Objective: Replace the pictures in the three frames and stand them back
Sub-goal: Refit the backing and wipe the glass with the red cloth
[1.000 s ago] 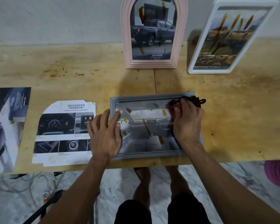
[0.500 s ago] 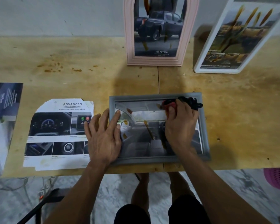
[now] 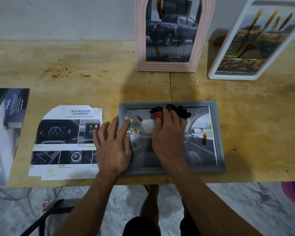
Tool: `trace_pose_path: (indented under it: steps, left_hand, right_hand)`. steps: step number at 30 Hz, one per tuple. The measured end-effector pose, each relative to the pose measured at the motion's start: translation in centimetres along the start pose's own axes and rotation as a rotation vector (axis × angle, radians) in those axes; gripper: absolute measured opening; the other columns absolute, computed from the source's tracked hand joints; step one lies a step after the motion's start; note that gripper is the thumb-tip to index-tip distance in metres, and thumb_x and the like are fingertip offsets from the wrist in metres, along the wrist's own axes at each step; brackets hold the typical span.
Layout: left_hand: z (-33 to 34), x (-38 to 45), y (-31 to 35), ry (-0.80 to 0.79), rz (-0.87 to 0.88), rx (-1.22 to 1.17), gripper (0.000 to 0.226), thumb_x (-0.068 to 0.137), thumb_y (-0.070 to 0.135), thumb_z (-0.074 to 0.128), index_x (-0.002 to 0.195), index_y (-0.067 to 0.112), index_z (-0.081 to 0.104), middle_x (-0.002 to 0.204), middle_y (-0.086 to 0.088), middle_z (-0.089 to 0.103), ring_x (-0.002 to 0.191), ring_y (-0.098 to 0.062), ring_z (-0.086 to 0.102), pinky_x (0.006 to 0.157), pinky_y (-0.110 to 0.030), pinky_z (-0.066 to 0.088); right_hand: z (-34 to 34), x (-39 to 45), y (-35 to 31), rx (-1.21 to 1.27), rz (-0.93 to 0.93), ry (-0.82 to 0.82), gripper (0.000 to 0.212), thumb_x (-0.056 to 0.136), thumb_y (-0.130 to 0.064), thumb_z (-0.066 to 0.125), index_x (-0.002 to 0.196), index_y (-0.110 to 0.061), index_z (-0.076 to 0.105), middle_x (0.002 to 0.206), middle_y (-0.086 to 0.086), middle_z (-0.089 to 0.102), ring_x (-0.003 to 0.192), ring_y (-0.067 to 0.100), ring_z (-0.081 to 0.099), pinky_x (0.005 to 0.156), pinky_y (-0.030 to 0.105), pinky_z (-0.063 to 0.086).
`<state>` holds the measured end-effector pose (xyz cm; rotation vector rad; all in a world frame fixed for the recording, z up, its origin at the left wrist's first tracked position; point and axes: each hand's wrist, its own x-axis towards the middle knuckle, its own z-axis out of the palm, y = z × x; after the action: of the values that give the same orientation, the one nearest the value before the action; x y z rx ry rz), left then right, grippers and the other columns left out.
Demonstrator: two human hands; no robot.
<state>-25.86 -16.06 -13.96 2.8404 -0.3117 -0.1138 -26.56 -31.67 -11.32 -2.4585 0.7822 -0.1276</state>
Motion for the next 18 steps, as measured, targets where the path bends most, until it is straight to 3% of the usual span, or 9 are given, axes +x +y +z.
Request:
trace_pose_path:
  steps: [6,12,16,18]
  left_hand:
    - [0.0,0.0,0.0,0.002,-0.01,-0.009,0.047,0.1,0.038,0.036,0.145,0.033,0.048,0.152,-0.004,0.043,0.138,-0.033,0.033,0.113,-0.063,0.022]
    - [0.2,-0.1,-0.1,0.011,-0.01,-0.015,0.044,0.098,0.034,0.038,0.139,0.026,0.053,0.151,-0.004,0.045,0.137,-0.034,0.036,0.113,-0.063,0.023]
    - [-0.2,-0.2,0.1,0.021,-0.095,-0.148,0.048,0.1,0.031,0.041,0.148,0.024,0.04,0.148,-0.005,0.046,0.141,-0.025,0.029,0.121,-0.054,0.013]
    - [-0.6,-0.2,0.2,0.039,-0.145,-0.227,0.051,0.101,0.032,0.037,0.15,0.022,0.036,0.144,-0.006,0.049,0.141,-0.019,0.026,0.123,-0.046,0.008]
  right_hand:
    - [0.7,-0.9,-2.1,0.027,-0.066,-0.097,0.042,0.101,-0.022,0.045,0.139,-0.008,0.049,0.142,0.012,0.049,0.123,0.032,0.038,0.102,0.041,0.036]
    - [0.4,-1.2,-4.3,0.127,-0.154,-0.308,0.044,0.1,-0.022,0.047,0.142,-0.012,0.044,0.145,0.005,0.045,0.127,0.025,0.032,0.105,0.033,0.033]
    - [-0.3,-0.8,-4.8,0.178,-0.161,-0.426,0.041,0.098,-0.018,0.047,0.138,-0.014,0.045,0.136,0.003,0.052,0.125,0.023,0.033,0.102,0.035,0.036]
    - [-1.0,-0.6,-4.6,0.199,-0.164,-0.502,0.038,0.099,-0.017,0.047,0.137,-0.016,0.046,0.12,0.001,0.05,0.124,0.024,0.035,0.1,0.036,0.039]
